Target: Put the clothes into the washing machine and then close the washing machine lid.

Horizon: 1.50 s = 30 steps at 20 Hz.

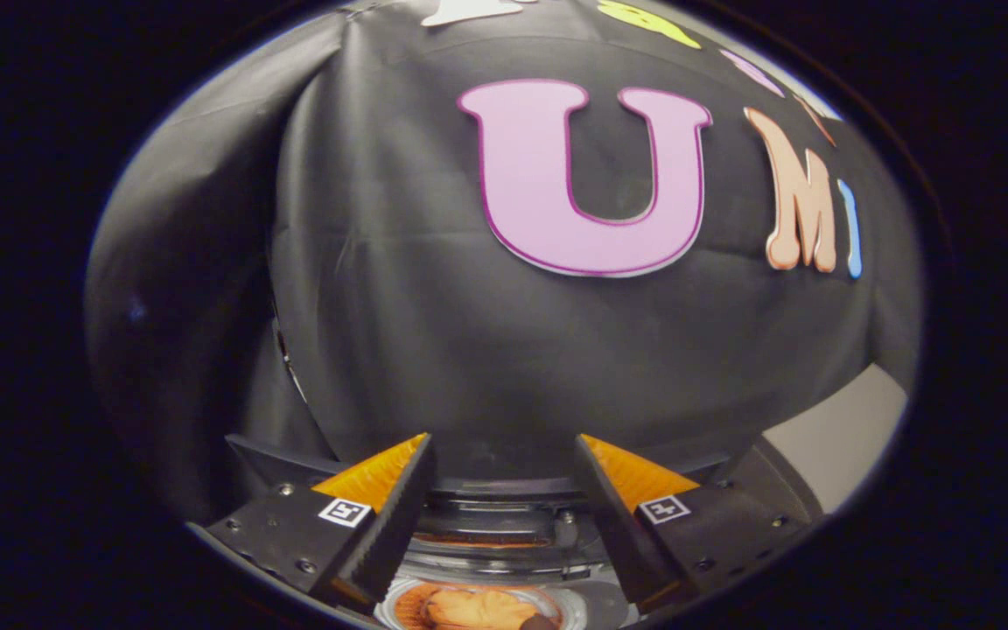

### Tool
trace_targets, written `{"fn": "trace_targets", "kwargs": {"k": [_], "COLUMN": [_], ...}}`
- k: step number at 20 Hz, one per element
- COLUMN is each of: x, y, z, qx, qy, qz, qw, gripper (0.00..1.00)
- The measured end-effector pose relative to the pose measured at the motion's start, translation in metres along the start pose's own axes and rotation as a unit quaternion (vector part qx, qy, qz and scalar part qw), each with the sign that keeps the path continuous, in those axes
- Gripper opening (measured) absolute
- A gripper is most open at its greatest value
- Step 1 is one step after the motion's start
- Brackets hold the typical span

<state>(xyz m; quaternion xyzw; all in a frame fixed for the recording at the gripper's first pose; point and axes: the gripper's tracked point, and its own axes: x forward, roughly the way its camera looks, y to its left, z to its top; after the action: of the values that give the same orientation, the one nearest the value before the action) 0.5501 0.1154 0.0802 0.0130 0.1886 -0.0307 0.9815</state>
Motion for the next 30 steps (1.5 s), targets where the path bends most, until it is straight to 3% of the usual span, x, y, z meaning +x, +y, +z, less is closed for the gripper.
{"fn": "trace_targets", "kwargs": {"k": [16, 30], "x": [-0.001, -0.010], "y": [-0.004, -0.012], "z": [0.001, 0.003], "qx": [-0.011, -0.007], "qy": [0.022, -0.027], "qz": [0.025, 0.038], "qw": [0.999, 0.999], "gripper": [0.96, 0.95]}}
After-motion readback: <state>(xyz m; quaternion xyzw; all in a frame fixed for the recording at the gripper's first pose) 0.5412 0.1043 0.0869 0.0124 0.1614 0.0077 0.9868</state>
